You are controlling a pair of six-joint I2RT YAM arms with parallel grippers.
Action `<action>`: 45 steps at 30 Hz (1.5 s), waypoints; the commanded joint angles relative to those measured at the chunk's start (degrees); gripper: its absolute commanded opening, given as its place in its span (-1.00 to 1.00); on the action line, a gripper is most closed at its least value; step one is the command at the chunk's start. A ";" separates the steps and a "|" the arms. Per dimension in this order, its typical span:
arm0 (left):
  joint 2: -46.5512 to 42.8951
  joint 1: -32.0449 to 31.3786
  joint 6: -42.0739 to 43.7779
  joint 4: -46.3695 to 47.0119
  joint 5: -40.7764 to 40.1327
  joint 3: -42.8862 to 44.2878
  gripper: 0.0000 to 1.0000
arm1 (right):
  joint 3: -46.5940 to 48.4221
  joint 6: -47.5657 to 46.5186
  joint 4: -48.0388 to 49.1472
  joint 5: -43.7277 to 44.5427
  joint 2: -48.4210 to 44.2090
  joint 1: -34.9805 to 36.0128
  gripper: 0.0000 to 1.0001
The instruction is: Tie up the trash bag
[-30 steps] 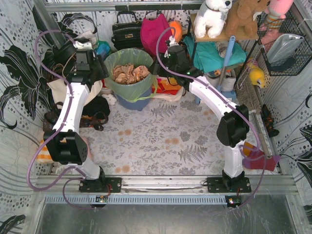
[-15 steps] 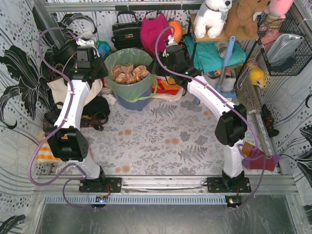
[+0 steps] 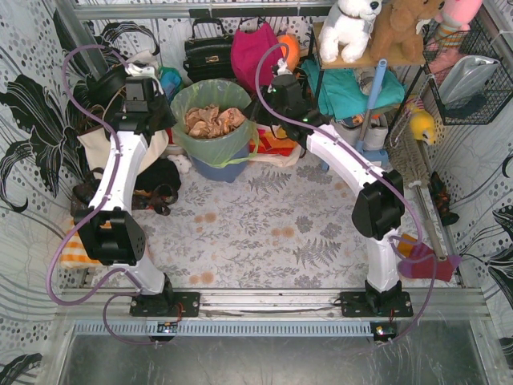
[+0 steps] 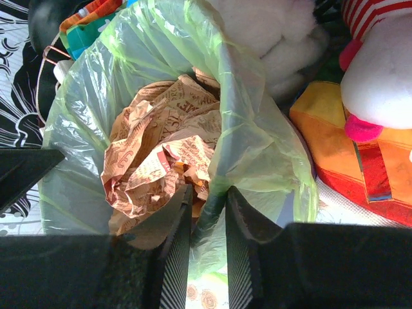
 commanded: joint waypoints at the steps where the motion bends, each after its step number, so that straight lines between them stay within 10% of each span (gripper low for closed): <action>1: -0.90 0.35 1.86 0.23 3.50 1.23 -0.83 | 0.37 -0.21 2.83 -0.56 -1.36 0.59 -0.80; 18: -13.42 -1.81 -1.01 -5.78 20.04 -6.79 -1.00 | -11.66 0.54 2.91 -0.46 -15.53 1.41 -1.00; 45: -38.47 -36.21 -23.23 -4.91 19.31 -27.70 -1.00 | -43.07 6.96 -15.46 -1.09 -58.25 6.74 -1.00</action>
